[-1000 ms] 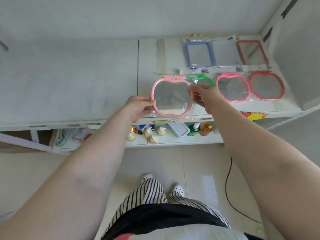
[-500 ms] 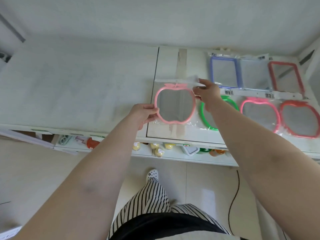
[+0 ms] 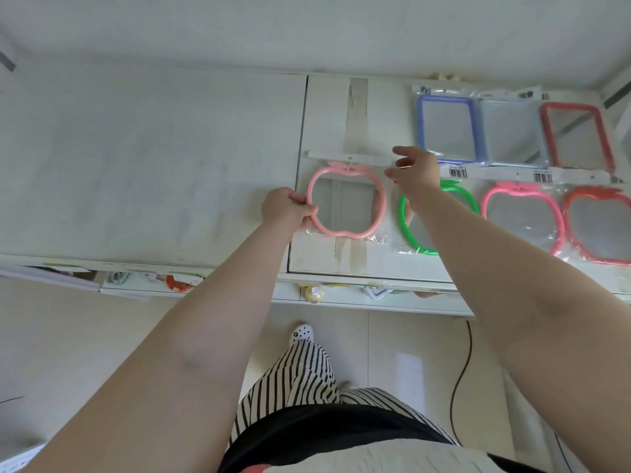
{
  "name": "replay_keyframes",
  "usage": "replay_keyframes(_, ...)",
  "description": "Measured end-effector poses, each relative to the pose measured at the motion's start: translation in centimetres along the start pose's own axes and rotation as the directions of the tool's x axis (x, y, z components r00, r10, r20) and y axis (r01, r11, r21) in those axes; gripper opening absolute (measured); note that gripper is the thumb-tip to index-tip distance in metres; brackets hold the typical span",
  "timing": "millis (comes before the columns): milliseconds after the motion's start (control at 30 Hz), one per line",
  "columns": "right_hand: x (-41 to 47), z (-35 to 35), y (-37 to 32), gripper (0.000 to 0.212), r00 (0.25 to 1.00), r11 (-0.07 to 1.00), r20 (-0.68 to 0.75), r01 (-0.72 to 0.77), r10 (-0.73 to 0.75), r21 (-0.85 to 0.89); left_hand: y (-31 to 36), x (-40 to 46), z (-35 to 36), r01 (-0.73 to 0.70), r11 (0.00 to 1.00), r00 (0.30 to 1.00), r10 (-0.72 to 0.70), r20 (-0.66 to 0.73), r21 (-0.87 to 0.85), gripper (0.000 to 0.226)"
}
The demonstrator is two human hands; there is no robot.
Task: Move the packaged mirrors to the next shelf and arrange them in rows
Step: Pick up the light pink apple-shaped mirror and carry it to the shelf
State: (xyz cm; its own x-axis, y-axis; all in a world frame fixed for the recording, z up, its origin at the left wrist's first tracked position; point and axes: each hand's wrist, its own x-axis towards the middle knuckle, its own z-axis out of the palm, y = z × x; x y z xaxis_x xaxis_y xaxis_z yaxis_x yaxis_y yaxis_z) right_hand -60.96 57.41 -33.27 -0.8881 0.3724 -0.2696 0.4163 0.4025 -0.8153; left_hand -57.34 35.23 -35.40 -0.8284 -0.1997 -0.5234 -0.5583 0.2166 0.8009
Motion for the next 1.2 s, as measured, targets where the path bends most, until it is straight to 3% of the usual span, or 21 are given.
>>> replay_keyframes(233,-3.5,-1.6,2.6,0.048,0.983,0.985,-0.151,-0.121,0.102,-0.121,-0.3,-1.3,0.7,-0.05,0.991,0.997,0.057,-0.052,0.124,0.027)
replay_keyframes(500,-6.8,-0.1,4.8,0.052,0.98,0.917,-0.194,-0.123,0.051,-0.379,-0.5,-2.3,2.0,-0.091,0.96,0.987,0.122,-0.105,0.265,0.026)
replay_keyframes(1200,-6.9,0.3,4.7,0.045,0.979,0.915,-0.187,-0.147,0.08,-0.375,-0.8,-2.4,2.1,-0.12,0.96,0.983,0.15,-0.103,0.253,0.028)
